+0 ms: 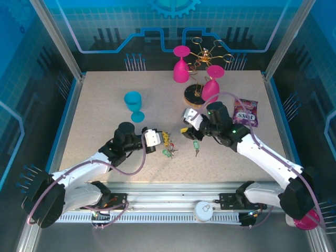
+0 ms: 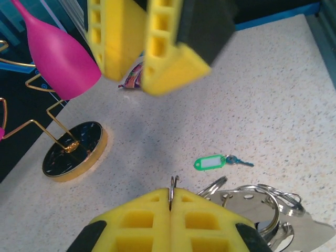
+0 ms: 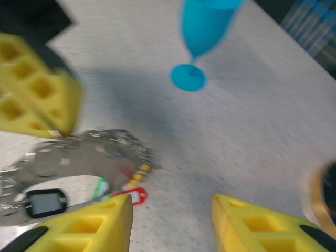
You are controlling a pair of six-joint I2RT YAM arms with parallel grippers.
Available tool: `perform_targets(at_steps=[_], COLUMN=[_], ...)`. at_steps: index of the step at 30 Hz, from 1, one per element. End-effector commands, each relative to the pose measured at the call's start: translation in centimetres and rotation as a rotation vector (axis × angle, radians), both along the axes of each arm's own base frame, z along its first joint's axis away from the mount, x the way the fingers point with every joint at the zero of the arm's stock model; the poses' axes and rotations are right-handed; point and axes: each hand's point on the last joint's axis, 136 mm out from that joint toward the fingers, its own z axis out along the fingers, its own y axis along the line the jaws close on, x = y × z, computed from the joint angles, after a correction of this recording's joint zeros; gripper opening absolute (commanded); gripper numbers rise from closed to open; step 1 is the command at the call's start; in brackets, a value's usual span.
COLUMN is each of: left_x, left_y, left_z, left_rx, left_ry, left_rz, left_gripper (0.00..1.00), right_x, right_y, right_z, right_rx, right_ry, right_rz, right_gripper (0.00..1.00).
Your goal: Put the keys on the keyring
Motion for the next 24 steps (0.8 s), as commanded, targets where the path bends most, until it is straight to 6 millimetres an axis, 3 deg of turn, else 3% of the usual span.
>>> perform_targets(at_steps=[1, 8, 14, 24], left_x=[0.5, 0.6, 1.4, 1.0], left_y=[-0.1, -0.2, 0.2, 0.8], left_z=[1.9, 0.9, 1.3, 1.0], left_rx=[-0.004, 0.006, -0.028, -0.044], left_ry=[-0.156, -0.118, -0.042, 0.035], left_rz=[0.01, 0.021, 0.104, 0.139], left_gripper=[0.0, 0.0, 0.0, 0.0], right_x=[1.4, 0.1, -1.6, -2.3], right_y=[-3.0, -6.5, -5.6, -6.0], right_z=[-2.2, -8.0, -12.8, -16.4], right_rx=[0.043, -0.002, -0.142, -0.319], right_ry=[0.139, 0.479, 0.792, 0.839], right_rz=[-0.318, -0.715, -0.768, -0.781], right_gripper=[0.37, 0.3, 0.31, 0.31])
